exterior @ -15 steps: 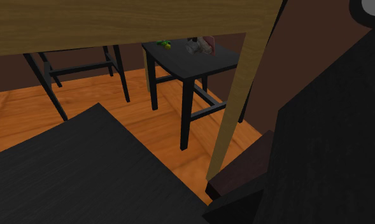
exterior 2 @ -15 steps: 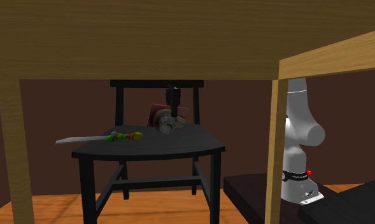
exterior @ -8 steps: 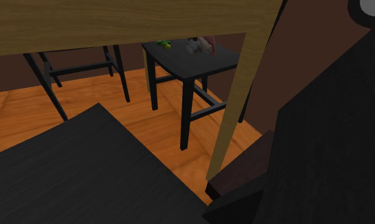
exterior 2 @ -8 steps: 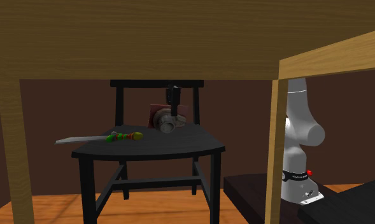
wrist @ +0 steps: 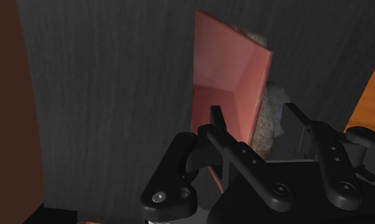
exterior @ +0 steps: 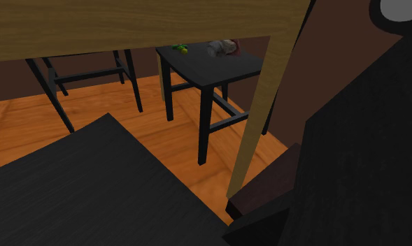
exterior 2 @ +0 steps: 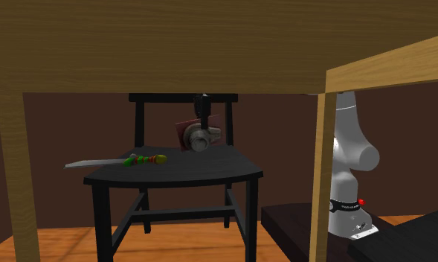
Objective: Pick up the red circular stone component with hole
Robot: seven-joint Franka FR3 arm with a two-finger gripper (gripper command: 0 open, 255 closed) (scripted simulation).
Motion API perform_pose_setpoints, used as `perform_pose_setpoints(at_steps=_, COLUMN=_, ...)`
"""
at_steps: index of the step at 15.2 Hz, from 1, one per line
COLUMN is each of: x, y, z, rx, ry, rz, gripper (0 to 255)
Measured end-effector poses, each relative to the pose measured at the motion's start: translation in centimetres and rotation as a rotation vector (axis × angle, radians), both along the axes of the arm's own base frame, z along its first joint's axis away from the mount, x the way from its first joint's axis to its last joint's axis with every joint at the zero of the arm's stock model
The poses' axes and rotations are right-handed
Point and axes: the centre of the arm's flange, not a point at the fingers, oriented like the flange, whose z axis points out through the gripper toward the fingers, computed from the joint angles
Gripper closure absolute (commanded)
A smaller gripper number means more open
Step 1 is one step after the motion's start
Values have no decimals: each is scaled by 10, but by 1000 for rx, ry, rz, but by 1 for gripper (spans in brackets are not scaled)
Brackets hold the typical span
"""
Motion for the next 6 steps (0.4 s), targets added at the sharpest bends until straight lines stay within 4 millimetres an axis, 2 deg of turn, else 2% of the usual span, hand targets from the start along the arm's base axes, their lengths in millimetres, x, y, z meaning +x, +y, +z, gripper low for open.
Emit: perform_pose_setpoints(at_steps=6, x=10, y=0, z=-1, rx=-4, ry=126, rz=6, gripper=255)
